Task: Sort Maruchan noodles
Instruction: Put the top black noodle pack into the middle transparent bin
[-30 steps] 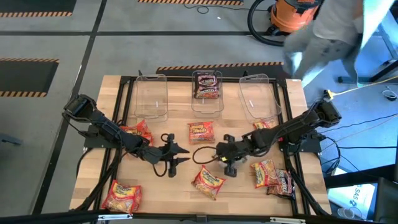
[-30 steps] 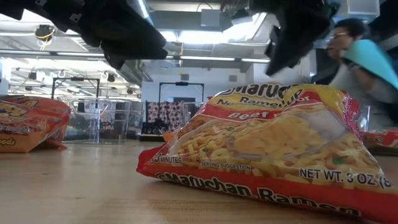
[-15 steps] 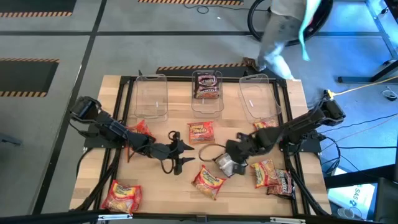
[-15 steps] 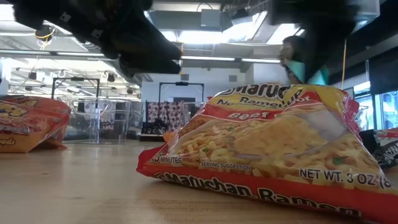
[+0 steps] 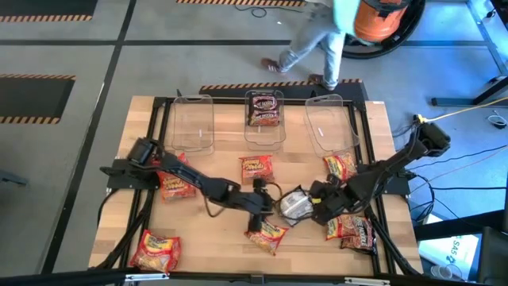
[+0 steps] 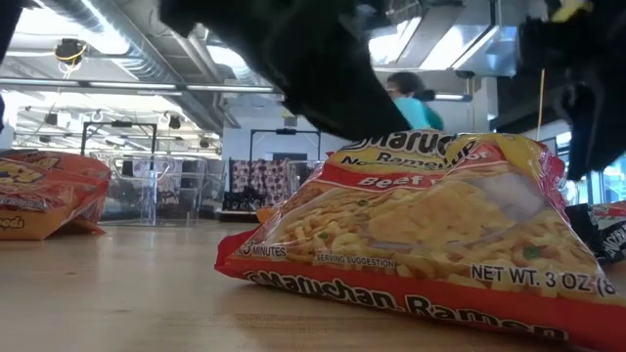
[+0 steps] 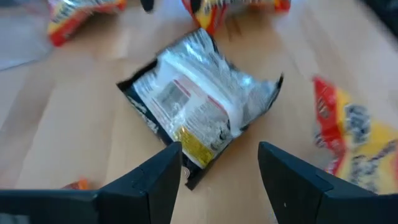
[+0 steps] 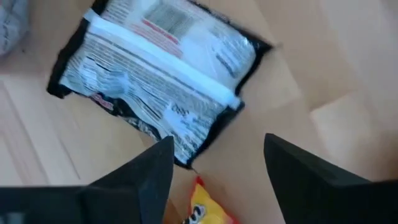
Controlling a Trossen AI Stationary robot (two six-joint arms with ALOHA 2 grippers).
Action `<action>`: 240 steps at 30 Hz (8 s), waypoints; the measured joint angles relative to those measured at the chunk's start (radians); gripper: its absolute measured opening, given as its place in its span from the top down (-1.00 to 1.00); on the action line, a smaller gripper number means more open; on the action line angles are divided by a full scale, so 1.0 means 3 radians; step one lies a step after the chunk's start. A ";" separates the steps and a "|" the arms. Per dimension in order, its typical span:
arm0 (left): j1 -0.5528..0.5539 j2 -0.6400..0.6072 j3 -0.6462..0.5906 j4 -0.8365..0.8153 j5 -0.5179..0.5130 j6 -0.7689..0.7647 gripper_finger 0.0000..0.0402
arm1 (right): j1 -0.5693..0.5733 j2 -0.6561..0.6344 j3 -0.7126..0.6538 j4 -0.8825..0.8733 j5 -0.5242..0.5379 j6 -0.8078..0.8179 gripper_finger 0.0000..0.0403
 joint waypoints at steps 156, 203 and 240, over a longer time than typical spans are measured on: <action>0.0144 -0.0934 -0.0058 -0.1779 -0.0426 -0.1167 1.00 | -0.1099 0.0238 0.0149 0.2596 0.0073 -0.3216 -0.74; 0.0026 -0.1075 -0.0058 -0.1828 -0.0545 -0.0954 0.92 | -0.1099 0.1111 0.0348 0.2983 0.0023 -0.3442 0.56; -0.0334 -0.2035 -0.2166 0.0222 -0.0626 -0.0904 0.86 | -0.2627 0.0771 0.2590 0.0419 -0.0387 -0.3865 0.57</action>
